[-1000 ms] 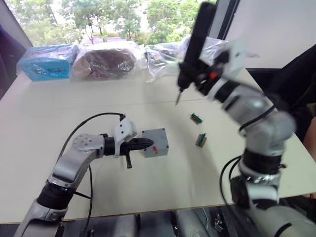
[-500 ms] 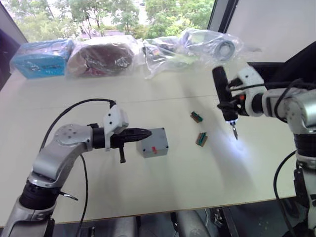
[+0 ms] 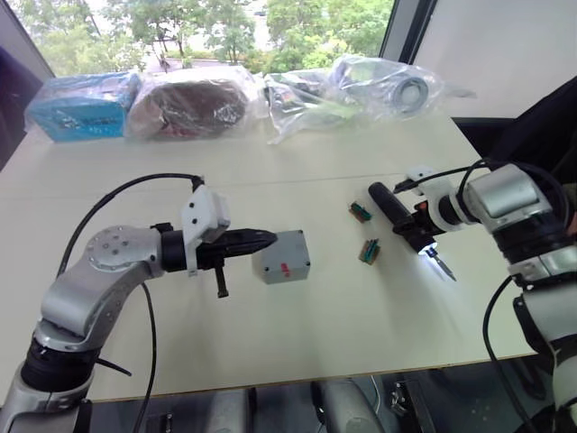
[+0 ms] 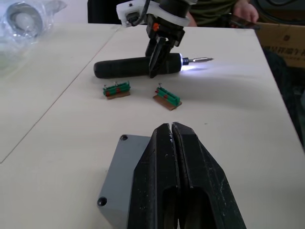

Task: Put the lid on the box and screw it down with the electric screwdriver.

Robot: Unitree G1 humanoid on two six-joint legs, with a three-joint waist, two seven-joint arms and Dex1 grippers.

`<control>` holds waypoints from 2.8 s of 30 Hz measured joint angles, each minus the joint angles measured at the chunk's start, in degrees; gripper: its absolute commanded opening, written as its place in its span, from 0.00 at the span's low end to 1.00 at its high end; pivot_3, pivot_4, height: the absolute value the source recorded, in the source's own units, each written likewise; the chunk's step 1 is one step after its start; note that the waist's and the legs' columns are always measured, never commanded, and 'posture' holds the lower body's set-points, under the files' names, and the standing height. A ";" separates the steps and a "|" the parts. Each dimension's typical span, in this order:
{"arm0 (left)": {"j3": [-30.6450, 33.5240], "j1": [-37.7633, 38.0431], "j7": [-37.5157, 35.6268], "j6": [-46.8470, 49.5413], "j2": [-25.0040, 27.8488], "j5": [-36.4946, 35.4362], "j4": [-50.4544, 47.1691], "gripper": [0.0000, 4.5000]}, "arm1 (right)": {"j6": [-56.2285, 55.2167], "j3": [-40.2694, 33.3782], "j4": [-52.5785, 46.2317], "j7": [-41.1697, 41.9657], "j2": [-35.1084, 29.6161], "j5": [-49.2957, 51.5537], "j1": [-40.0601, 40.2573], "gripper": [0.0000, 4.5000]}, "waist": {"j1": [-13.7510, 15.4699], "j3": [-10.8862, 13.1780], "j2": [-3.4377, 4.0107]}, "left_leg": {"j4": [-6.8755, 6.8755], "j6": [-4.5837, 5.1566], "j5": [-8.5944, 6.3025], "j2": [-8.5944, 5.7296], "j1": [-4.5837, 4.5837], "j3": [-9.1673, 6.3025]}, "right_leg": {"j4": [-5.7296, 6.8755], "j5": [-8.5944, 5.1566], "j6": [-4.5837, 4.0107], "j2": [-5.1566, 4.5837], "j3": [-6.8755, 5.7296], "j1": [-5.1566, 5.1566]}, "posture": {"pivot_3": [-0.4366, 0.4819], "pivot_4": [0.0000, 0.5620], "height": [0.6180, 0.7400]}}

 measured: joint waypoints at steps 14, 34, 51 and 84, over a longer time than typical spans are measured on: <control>2.16 5.54 0.91 0.69 3.73 0.89 3.10 0.00 | -5.57 -12.57 -26.08 3.17 -1.09 2.60 3.66 0.89 | -0.18 0.15 0.24 | -0.21 0.00 0.01 0.10 -0.04 0.00 | 0.13 0.20 0.13 0.09 -0.05 -0.29 | 0.48 0.27 1.00; -7.51 4.02 -1.59 -10.34 -1.60 12.23 17.72 0.00 | -15.04 -4.64 -44.48 -7.02 14.39 0.25 27.10 0.02 | 0.69 0.12 0.18 | 0.54 -0.01 0.01 0.05 -0.08 -0.02 | 0.40 0.21 0.04 0.03 -0.09 -0.06 | 0.48 0.27 1.00; -12.55 -6.87 -4.01 -21.69 -9.48 22.31 37.55 0.00 | -4.28 -4.43 -54.29 -4.11 13.14 5.29 28.79 0.02 | 0.56 0.11 0.16 | 0.72 -0.01 0.01 0.02 -0.03 -0.14 | 0.90 0.18 0.12 0.07 -0.13 -0.09 | 0.48 0.27 1.00; -10.91 1.21 -6.52 -12.31 -2.82 18.29 20.73 0.00 | -31.39 -5.25 -37.55 -0.97 14.76 -3.26 26.46 0.02 | 0.07 0.08 0.10 | 0.74 -0.01 0.01 0.01 -0.01 -0.15 | 0.94 0.15 0.15 0.06 -0.12 -0.07 | 0.48 0.27 1.00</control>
